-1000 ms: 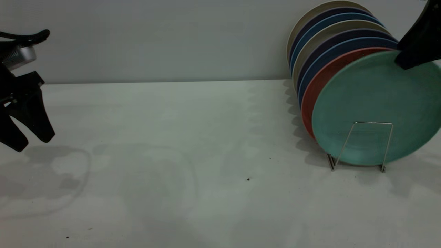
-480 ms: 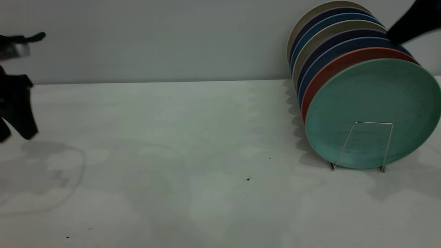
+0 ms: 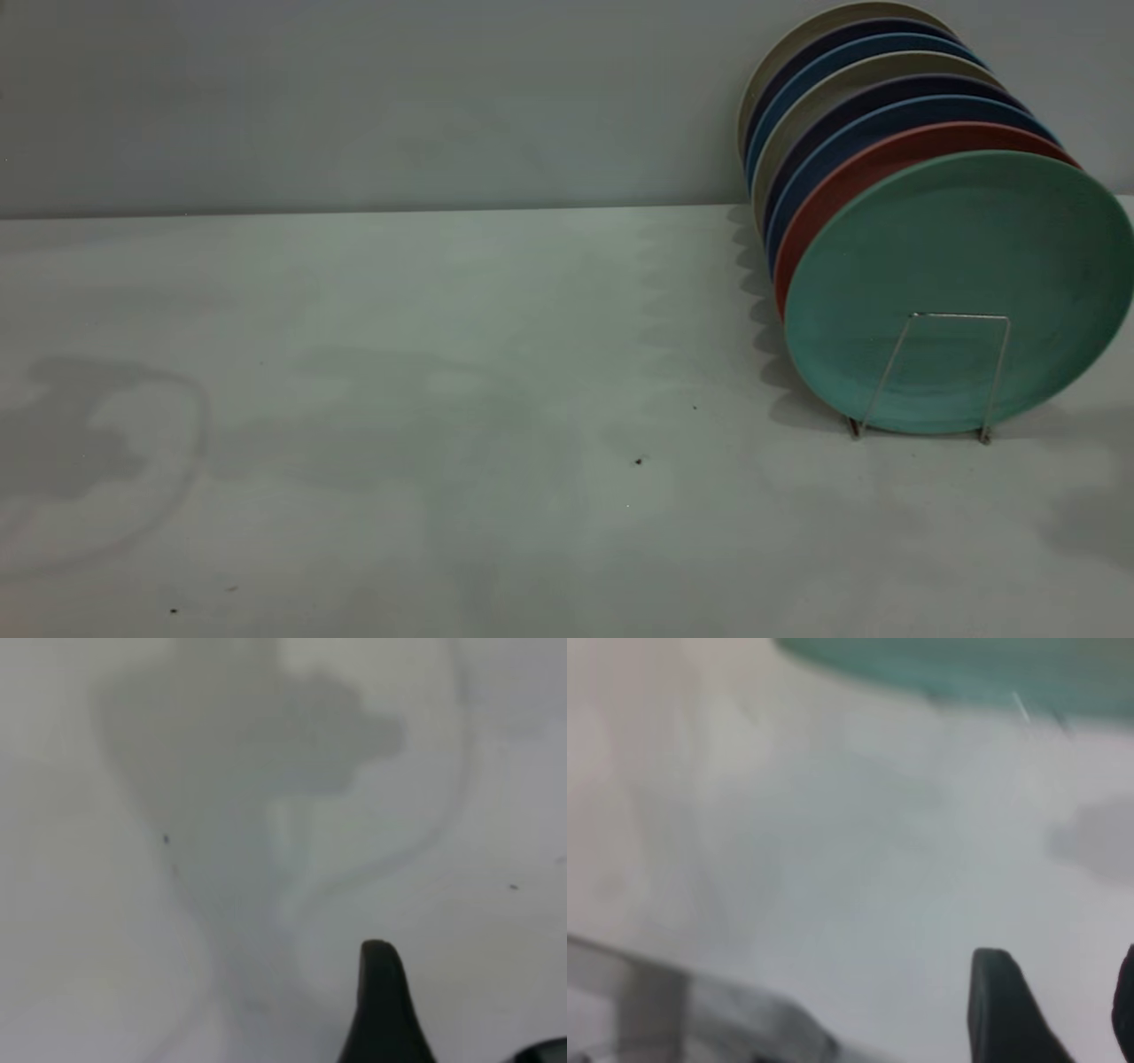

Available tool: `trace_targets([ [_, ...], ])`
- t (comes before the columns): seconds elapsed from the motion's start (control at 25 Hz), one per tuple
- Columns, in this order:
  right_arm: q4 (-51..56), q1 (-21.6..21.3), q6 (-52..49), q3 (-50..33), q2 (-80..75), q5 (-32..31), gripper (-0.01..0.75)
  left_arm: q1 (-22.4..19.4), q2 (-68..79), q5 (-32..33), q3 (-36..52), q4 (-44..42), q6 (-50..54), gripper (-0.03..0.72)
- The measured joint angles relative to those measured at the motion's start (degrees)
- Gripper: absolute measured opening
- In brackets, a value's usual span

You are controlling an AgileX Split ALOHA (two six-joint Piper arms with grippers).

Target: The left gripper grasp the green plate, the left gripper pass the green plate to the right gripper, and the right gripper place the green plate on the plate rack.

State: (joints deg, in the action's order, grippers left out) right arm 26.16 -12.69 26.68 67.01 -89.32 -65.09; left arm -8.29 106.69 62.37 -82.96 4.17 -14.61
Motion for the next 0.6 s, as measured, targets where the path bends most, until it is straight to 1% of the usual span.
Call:
trace_targets([
  [0.16, -12.5, 0.0, -8.5, 0.0, 8.6, -3.8, 0.321, 0.0, -9.4, 1.4, 5.2, 0.1, 2.2, 0.517],
  [0.32, -17.3, 0.5, -11.3, 0.0, 18.4, -5.0, 0.321, 0.0, -21.4, 1.2, 14.5, 0.6, 2.4, 0.512],
  [0.48, -17.3, 4.9, -11.7, -3.3, 29.5, -5.4, 0.321, 0.0, -34.8, 1.1, 24.7, 1.9, 3.2, 0.512],
  [0.6, -16.4, 8.9, -11.7, -8.8, 38.1, -6.0, 0.321, 0.0, -45.0, 1.5, 30.8, 2.1, 3.7, 0.511],
])
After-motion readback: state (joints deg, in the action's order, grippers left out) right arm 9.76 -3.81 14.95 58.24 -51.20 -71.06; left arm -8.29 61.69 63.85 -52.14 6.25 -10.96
